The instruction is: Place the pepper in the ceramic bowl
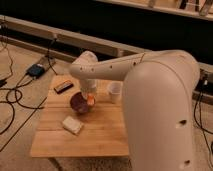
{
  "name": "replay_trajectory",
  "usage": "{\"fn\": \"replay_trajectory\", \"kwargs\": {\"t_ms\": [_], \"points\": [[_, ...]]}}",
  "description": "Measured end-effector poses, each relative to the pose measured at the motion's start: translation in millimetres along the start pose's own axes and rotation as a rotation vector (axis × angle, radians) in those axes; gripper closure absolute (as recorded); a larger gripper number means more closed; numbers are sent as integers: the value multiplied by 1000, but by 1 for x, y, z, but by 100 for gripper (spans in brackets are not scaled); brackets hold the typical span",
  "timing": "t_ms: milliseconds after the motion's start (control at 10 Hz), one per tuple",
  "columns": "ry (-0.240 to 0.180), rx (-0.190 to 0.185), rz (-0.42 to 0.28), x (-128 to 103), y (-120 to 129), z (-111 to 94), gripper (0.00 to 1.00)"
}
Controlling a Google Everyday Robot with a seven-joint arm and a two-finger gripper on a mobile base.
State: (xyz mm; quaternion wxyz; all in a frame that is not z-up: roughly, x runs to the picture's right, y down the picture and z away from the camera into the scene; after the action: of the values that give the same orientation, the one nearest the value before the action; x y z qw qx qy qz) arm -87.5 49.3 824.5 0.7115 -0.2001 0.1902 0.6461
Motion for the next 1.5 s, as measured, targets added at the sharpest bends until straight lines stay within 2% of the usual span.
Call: {"fn": "replay_trajectory", "kwargs": {"t_ms": [600,1000,1200,1500], "points": [[-29,-35,-69,-36,22,28,100],[-21,-55,-106,-34,35,48,99],[-8,-56,-114,-28,37,54,84],[16,-60,-118,-16,40,60,55]]}}
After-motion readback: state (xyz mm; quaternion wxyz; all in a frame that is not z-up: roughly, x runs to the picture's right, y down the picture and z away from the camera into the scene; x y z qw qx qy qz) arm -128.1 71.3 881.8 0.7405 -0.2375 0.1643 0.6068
